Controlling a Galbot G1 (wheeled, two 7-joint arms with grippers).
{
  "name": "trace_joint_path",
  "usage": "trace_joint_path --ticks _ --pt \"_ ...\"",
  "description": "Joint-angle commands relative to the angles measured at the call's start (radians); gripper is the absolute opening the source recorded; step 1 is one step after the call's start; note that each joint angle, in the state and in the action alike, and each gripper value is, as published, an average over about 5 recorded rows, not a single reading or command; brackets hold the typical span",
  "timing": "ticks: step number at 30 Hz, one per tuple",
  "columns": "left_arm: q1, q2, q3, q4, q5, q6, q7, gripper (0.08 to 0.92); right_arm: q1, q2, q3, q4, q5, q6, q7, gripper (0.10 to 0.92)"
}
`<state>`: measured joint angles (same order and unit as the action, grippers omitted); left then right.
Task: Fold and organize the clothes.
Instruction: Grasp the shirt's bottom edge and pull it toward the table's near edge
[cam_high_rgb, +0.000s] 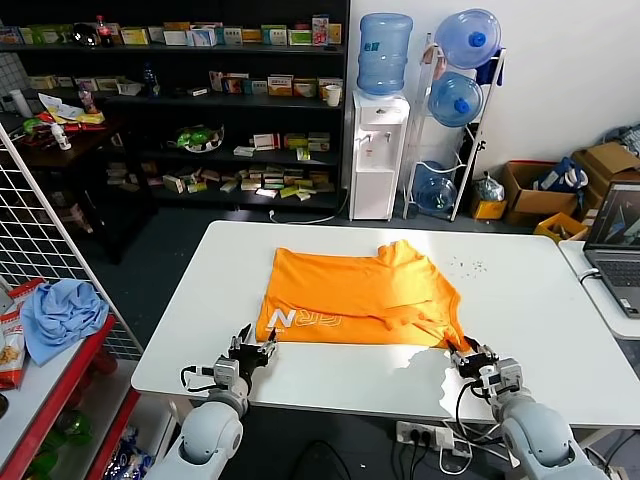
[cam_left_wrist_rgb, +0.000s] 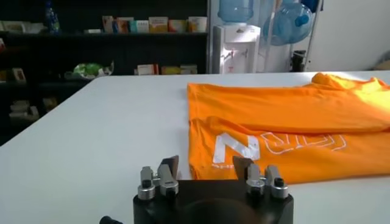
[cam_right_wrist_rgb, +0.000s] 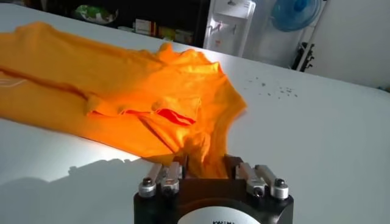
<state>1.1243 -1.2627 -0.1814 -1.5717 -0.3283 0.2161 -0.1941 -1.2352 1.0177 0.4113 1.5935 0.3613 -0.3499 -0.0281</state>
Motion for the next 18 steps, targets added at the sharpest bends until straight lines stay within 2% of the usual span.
trace_joint_path --ticks 1,6,9,14,18 --pt "0.012 0.005 0.002 -0.002 -0.018 0.037 0.006 0.542 -0.009 -0.001 0.001 0.001 0.003 -0.016 0.004 0.333" --pt "0.032 0.016 -0.001 -0.032 -0.034 0.062 0.006 0.403 -0.035 -0.03 0.003 0.058 0.014 -0.037 0.017 0.189" --pt "0.049 0.026 -0.003 -0.066 -0.049 0.08 0.003 0.316 -0.06 -0.052 0.006 0.106 0.025 -0.053 0.03 0.136" --pt "0.097 0.052 -0.002 -0.153 -0.069 0.107 -0.012 0.169 -0.117 -0.087 0.014 0.189 0.044 -0.086 0.054 0.129" --pt "0.155 0.076 -0.001 -0.228 -0.069 0.118 -0.026 0.099 -0.171 -0.112 0.026 0.253 0.063 -0.118 0.081 0.129"
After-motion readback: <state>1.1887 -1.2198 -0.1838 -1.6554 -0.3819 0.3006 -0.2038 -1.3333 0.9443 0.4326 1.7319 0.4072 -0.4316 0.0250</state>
